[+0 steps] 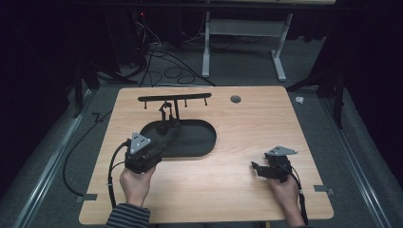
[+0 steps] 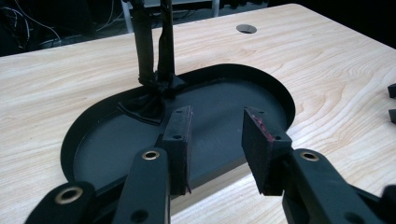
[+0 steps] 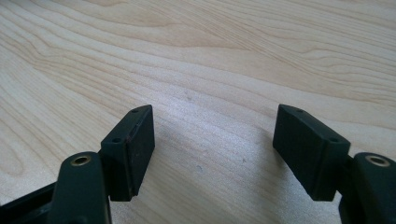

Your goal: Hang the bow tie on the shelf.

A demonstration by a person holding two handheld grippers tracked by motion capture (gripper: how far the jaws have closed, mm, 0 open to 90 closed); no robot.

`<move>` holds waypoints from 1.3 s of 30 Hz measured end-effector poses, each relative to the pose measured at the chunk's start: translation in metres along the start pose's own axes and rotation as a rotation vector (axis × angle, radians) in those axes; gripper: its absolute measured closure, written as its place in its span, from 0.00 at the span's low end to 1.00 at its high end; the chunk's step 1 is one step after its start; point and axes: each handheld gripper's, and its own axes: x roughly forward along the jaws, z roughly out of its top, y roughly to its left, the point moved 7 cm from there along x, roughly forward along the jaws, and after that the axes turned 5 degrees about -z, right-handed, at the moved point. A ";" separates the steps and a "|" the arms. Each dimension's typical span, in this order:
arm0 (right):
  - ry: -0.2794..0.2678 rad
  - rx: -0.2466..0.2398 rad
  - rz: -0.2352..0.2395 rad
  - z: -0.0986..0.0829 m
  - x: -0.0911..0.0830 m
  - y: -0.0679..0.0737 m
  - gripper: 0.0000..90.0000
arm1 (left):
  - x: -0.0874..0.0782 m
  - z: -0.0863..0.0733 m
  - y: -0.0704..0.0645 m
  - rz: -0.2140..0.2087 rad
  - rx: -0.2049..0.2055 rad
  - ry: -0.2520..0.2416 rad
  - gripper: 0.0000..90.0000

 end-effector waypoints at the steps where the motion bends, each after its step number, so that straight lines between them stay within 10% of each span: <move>1: 0.000 0.000 0.000 0.000 0.000 0.000 0.34 | 0.000 -0.001 0.000 -0.001 -0.001 -0.001 0.70; 39: 0.000 0.000 0.000 0.000 0.000 0.000 0.34 | 0.000 -0.031 -0.005 -0.020 -0.048 0.032 0.70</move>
